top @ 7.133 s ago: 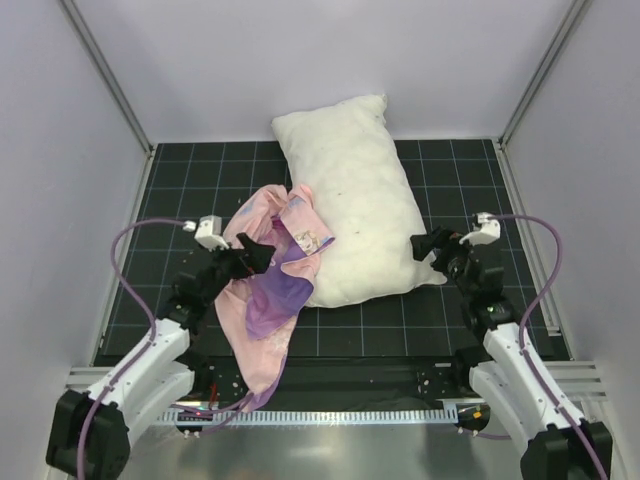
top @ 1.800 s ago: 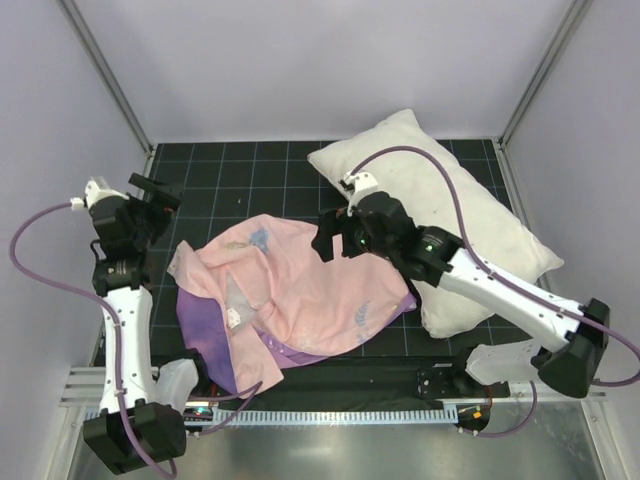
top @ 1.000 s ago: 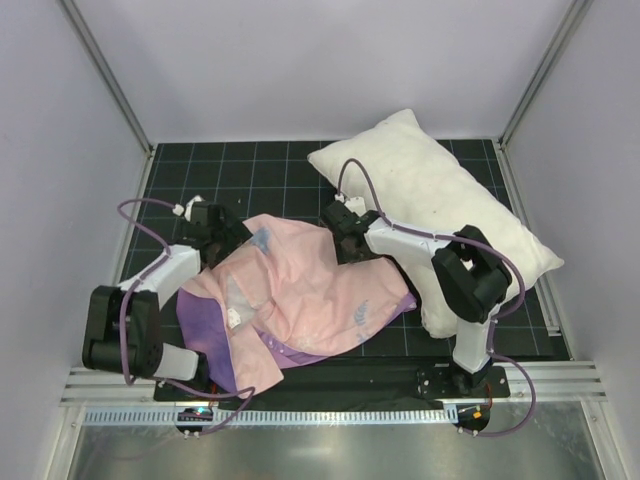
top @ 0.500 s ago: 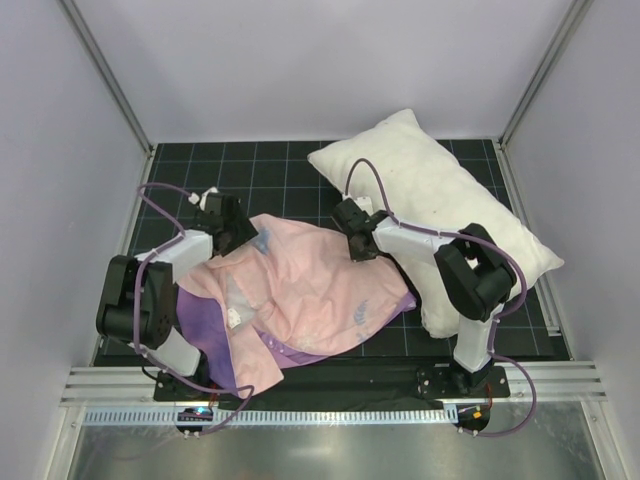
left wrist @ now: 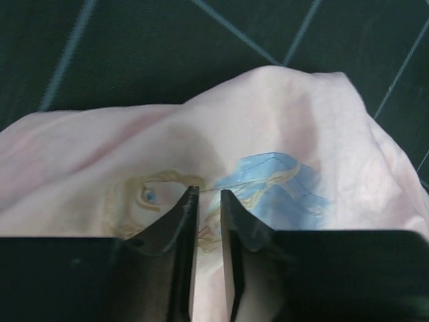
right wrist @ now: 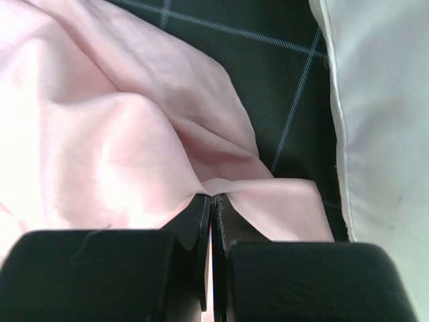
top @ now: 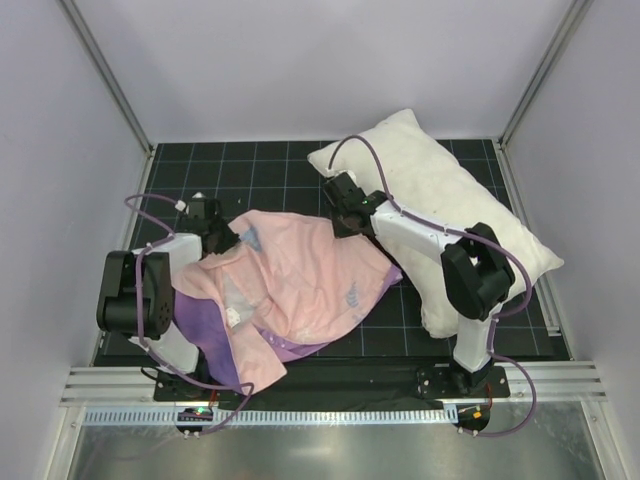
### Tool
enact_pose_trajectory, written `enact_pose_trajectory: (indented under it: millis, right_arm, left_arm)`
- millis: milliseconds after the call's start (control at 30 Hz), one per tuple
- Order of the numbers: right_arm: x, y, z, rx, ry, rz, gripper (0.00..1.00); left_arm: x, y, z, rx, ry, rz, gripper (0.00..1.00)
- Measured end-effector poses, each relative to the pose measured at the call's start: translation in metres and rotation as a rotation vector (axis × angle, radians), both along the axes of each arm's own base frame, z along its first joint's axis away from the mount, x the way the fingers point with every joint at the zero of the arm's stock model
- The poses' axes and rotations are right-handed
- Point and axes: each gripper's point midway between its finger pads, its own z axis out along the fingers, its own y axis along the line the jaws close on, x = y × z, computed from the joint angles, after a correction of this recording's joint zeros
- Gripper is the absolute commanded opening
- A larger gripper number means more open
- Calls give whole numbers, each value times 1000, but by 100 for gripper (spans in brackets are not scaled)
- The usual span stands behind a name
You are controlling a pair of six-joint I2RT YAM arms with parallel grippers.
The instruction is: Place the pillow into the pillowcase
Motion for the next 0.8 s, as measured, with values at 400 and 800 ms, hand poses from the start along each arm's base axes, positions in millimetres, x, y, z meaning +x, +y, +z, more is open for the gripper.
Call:
enact_pose_trajectory:
  millis: [400, 800]
  right_arm:
    - [89, 143, 70, 356, -122, 248, 4]
    - [51, 194, 88, 617, -44, 444, 79]
  left_arm:
    - [-57, 12, 25, -84, -125, 111, 8]
    - [-65, 2, 118, -8, -385, 125, 100]
